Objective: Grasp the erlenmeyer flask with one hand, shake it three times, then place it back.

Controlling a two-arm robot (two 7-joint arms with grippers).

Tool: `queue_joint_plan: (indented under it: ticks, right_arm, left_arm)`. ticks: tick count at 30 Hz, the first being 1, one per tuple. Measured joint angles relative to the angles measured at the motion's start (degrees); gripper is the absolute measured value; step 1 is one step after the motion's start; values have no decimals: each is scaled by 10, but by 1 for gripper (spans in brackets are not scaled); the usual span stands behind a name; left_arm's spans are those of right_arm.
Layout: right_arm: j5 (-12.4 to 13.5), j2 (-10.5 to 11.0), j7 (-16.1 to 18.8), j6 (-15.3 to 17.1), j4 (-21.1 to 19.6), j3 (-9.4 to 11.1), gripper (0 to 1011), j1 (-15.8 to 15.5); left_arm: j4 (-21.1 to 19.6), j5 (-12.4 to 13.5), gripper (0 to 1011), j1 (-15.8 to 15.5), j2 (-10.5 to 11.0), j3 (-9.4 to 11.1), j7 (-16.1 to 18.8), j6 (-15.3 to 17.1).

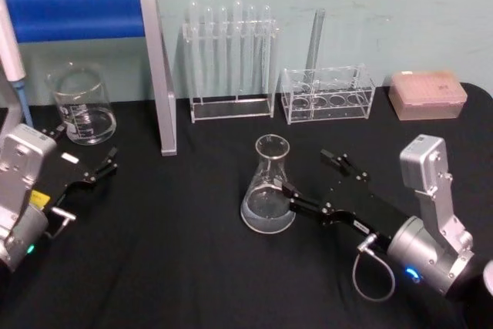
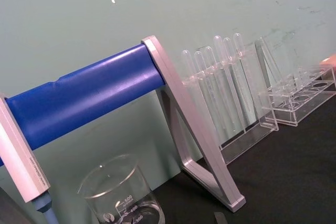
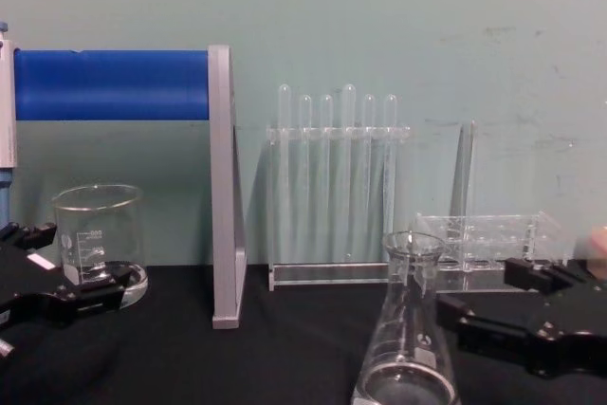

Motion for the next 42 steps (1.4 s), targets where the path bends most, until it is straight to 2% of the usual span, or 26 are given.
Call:
queue_joint_plan:
  ticks: [17,35,42]
  right_arm:
    - [-26,-49,24,22,42,-7,1000,37]
    - [-60,-104,15,24,89,4,1000,68]
    - [-70,-116,14,24,99,8,1000,73]
  left_arm:
    - [0,0,1001,0,0,0,0,0]
    - [0,0,1001,0,0,0,0,0]
    - [0,0,1001,0,0,0,0,0]
